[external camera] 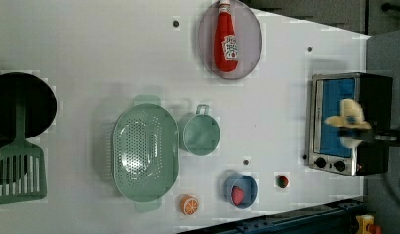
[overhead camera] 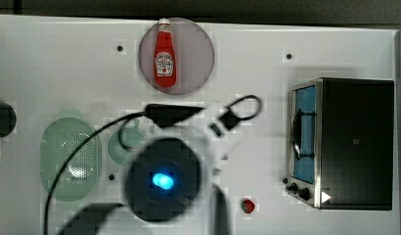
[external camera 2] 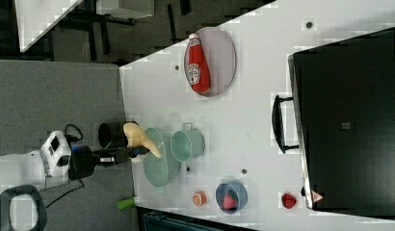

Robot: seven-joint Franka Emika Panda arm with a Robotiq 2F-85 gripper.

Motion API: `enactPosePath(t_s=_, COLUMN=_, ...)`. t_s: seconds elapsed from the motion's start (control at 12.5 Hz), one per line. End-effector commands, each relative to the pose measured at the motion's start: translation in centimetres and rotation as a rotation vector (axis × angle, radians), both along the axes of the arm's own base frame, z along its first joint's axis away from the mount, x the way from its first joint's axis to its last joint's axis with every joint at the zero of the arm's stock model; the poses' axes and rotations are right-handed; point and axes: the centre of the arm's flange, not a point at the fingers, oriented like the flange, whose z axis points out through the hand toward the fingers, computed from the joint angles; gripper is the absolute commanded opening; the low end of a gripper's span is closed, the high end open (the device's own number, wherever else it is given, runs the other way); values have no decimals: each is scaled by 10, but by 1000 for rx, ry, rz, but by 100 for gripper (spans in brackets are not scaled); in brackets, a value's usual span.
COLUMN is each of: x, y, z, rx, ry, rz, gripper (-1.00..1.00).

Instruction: Pick Banana and place it in mug.

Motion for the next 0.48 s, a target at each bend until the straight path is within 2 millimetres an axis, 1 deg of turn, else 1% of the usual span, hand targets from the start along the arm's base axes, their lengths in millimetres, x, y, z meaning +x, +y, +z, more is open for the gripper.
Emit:
enactPosePath(t_s=0.08, x=-30, y=113, z=-52, rx=56, ry=108, rz=-173, gripper=-46)
enactPosePath(t_s=0.16, x=-38, y=131, z=-61, rx=74, ry=120, rz=-232, gripper=-46)
enactPosePath(t_s=0.32, x=-48, y=156, z=-80, rx=81, ry=80, rz=-294, gripper=-46)
enactPosePath(t_s=0.4, x=-52, y=165, z=-96, rx=86, ry=55, rz=-319, gripper=-46)
enactPosePath(t_s=0.48, x=-53, y=168, z=-112, rx=92, ry=44, rz=-359, gripper=-46)
